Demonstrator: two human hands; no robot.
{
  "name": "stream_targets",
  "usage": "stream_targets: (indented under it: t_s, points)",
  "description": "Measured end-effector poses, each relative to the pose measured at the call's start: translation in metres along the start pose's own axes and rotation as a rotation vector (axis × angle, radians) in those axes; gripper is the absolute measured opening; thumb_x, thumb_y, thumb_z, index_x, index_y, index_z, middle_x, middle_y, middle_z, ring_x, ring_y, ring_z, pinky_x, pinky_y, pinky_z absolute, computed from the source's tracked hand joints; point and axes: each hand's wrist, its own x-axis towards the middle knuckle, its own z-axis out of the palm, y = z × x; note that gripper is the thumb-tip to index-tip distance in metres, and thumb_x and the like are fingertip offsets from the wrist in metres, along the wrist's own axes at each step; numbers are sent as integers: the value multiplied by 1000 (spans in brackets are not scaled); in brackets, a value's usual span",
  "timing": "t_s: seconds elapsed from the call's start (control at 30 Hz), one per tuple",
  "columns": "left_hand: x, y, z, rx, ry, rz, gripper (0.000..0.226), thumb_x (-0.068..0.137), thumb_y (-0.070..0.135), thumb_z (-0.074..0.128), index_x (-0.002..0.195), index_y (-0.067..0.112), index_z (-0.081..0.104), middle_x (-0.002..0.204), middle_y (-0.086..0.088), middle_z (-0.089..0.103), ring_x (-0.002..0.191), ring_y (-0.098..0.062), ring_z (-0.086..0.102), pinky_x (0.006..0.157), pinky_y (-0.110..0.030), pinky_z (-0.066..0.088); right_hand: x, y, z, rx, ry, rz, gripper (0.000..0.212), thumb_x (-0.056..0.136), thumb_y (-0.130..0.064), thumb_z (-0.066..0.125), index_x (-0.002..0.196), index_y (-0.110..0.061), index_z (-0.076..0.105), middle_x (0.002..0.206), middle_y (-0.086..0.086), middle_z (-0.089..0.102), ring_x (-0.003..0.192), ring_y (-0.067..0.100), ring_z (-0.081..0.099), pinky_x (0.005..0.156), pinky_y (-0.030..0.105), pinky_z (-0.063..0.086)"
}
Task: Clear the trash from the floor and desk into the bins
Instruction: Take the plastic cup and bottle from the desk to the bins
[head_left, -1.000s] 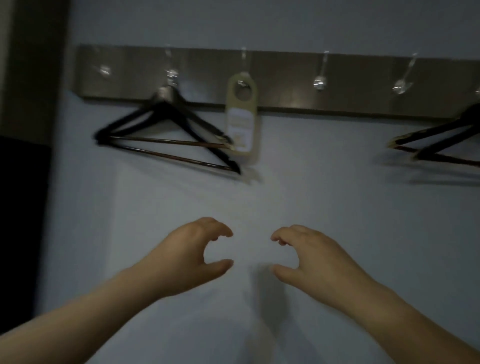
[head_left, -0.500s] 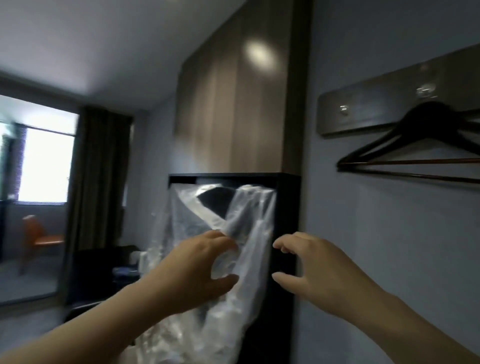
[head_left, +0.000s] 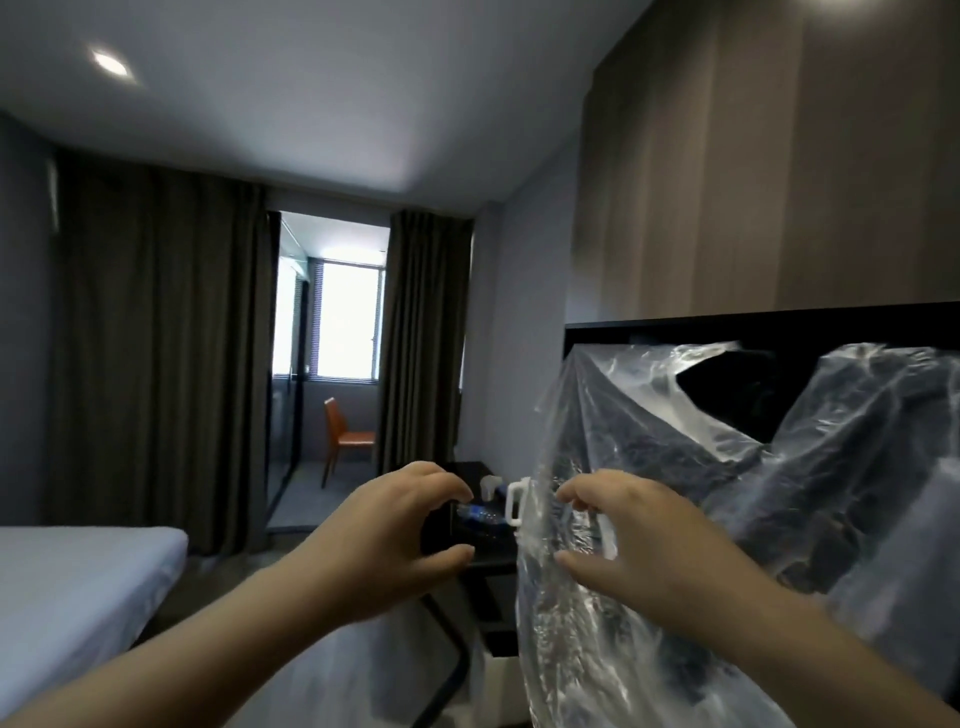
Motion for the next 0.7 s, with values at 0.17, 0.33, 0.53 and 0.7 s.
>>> stream_targets:
  t_s: [0.17, 0.33, 0.53, 0.7]
  points:
    - [37, -50, 39, 34, 3, -44, 45, 83, 53, 60, 124, 40, 50, 111, 28, 47, 102, 7, 49, 84, -7, 41, 57, 53, 40, -17, 1, -11, 45, 81, -56, 60, 122, -43, 49, 104, -29, 45, 103, -5, 49, 87, 17, 41]
    - [94, -99, 69, 81, 0, -97, 44, 82, 53, 61, 123, 39, 52, 107, 29, 44, 102, 9, 47, 84, -4, 36, 124, 106, 75, -34, -4, -24, 43, 84, -55, 58, 123, -39, 49, 112, -22, 53, 105, -1, 51, 88, 18, 44]
    - [135, -184, 118, 81, -20, -166, 45, 80, 54, 60, 121, 36, 54, 108, 26, 49, 101, 8, 49, 84, -3, 35, 203, 135, 145, 20, -25, -55, 45, 84, -55, 56, 125, -38, 48, 115, -24, 53, 107, -3, 49, 88, 15, 39]
    - [153, -280, 144, 85, -49, -206, 47, 80, 55, 58, 122, 35, 54, 110, 24, 51, 101, 5, 50, 86, -11, 41, 273, 130, 211, 21, -48, -32, 43, 83, -54, 57, 122, -38, 49, 110, -24, 53, 104, -2, 51, 88, 17, 42]
